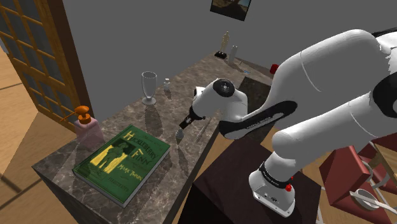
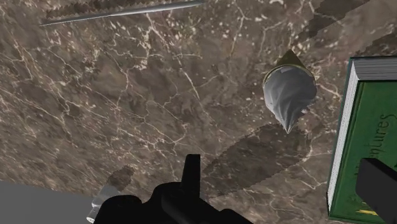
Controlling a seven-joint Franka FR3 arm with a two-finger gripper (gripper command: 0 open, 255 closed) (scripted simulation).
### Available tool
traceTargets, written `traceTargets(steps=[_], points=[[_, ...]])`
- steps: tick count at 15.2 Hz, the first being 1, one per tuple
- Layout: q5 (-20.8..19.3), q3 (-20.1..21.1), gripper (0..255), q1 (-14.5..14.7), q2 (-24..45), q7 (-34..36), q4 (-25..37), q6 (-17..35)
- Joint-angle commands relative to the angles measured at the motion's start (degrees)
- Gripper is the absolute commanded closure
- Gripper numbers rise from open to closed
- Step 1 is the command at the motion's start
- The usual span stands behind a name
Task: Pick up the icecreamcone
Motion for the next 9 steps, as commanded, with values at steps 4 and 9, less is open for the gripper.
traceTargets(steps=[4, 9], points=[[-12.33, 41.99, 0, -41.97, -2.97, 17.13, 5.1, 10.95], [-10.23, 51.0, 0, -50.11, -6.93, 17.94, 5.64, 15.2]])
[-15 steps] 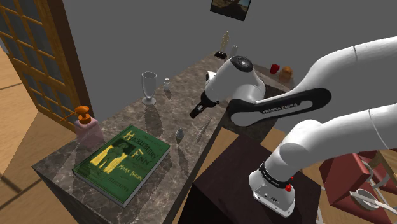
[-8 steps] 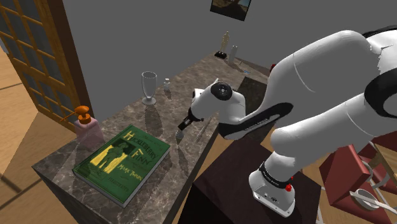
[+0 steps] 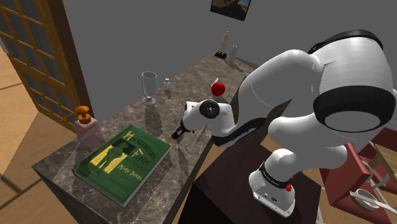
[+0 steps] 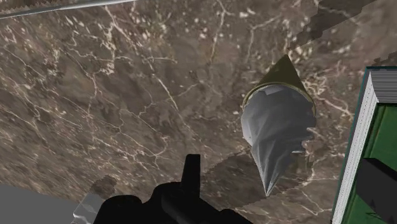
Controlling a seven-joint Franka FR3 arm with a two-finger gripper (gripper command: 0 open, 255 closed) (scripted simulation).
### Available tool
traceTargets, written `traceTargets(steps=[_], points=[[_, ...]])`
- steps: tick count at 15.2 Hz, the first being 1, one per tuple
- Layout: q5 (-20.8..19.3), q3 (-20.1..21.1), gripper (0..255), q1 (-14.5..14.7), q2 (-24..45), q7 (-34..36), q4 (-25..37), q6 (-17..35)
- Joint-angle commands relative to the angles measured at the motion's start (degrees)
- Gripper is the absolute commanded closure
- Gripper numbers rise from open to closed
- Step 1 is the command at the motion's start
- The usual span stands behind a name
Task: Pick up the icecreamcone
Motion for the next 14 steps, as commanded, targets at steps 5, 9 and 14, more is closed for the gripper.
traceTargets(steps=[5, 9, 14], points=[[0.97, 7.85, 0, -7.09, -4.26, 1.91, 0.82, 4.22], [0.93, 7.67, 255, -6.99, -4.24, 1.86, 0.7, 4.31], [0.92, 7.66, 255, -7.0, -4.26, 1.85, 0.66, 4.36]])
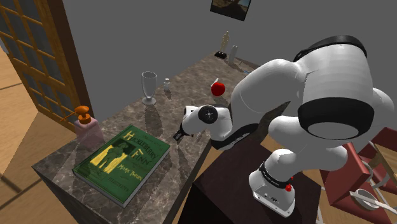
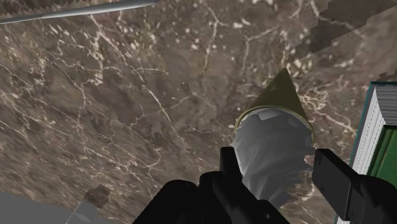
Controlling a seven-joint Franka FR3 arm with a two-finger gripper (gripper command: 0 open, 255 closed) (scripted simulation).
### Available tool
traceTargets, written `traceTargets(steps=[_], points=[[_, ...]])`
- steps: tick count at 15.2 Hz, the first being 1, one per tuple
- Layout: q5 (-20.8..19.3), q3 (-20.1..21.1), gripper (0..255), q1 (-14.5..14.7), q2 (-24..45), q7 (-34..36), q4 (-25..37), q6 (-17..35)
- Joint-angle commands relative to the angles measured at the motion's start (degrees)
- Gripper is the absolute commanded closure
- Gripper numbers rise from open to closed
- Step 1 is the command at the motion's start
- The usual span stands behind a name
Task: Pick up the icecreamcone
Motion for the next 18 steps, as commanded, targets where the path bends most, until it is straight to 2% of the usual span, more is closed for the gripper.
traceTargets(steps=[1, 5, 9, 12, 16, 18], points=[[0.02, 0.26, 255, -0.13, -0.02, 0.04, 0.1, -0.19], [-0.79, -6.13, 255, 5.64, 3.69, -1.58, -0.59, -3.79], [-1.52, -14.07, 255, 13.05, 6.99, -3.14, -1.04, -7.59], [-1.85, -21.2, 255, 19.9, 9.08, -4.4, -1.23, -10.53], [-1.2, -32.03, 255, 30.64, 10.96, -6.78, -1.37, -14.41], [-0.96, -32.41, 255, 31.05, 10.97, -7.02, -1.39, -14.53]])
